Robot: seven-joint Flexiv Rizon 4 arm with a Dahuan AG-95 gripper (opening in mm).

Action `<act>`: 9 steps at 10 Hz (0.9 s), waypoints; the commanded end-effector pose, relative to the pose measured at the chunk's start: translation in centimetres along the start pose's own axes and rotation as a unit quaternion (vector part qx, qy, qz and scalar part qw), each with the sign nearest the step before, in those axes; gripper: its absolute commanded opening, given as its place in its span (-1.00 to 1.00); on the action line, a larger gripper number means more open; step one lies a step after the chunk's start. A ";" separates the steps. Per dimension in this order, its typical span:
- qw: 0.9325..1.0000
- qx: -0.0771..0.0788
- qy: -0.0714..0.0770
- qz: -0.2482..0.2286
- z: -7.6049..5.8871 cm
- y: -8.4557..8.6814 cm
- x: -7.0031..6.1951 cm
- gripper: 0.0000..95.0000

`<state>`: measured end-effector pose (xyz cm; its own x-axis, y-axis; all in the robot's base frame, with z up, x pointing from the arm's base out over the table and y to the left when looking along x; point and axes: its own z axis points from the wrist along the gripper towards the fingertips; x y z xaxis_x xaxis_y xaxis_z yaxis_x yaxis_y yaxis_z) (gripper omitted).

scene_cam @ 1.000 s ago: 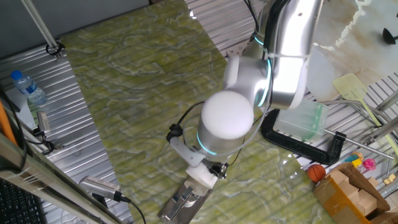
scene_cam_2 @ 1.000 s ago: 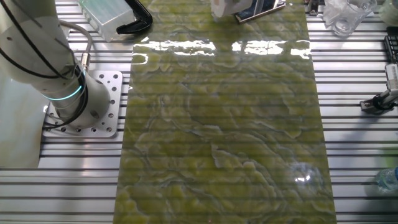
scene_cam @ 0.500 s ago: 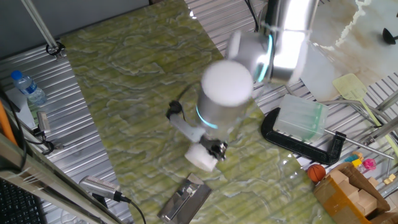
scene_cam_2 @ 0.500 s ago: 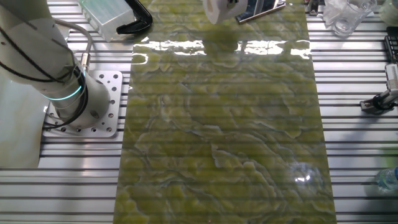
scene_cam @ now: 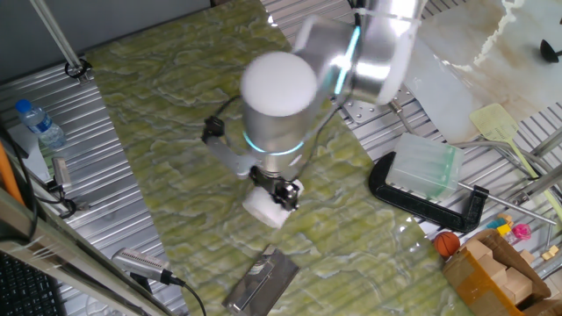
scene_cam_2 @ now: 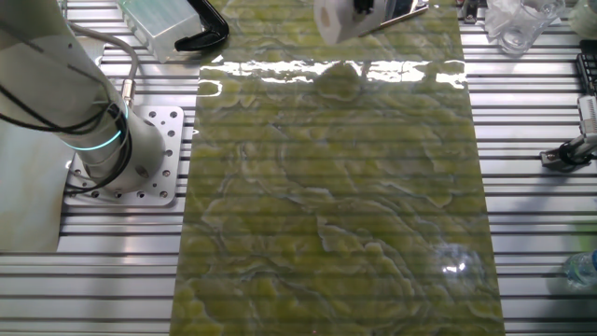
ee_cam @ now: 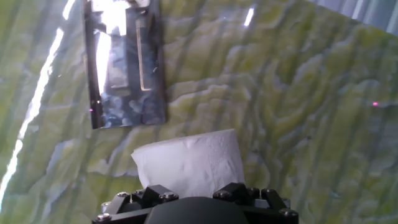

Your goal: Take the roll of paper down from the shelf

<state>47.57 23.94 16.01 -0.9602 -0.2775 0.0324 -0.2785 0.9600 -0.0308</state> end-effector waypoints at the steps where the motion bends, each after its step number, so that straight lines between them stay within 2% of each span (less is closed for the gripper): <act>1: 0.999 -0.018 0.002 0.027 -0.5 -3.3 -0.9 -1.00; 2: 0.999 -0.024 0.001 0.029 -0.4 -4.3 -0.9 -1.00; 3: 0.999 -0.024 0.003 0.037 -0.4 -5.0 -1.6 -1.00; 4: 0.999 -0.021 0.004 0.037 -0.5 -5.3 -2.3 -1.00; 6: 0.999 -0.024 0.011 0.026 -0.8 -5.6 -3.4 -1.00; 8: 1.000 -0.026 0.011 0.007 -0.7 -5.6 -3.4 -1.00; 9: 1.000 -0.025 0.005 -0.003 -0.7 -5.6 -3.4 -1.00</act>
<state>52.44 19.58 16.82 -0.9612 -0.2712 0.0500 -0.2705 0.9625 0.0203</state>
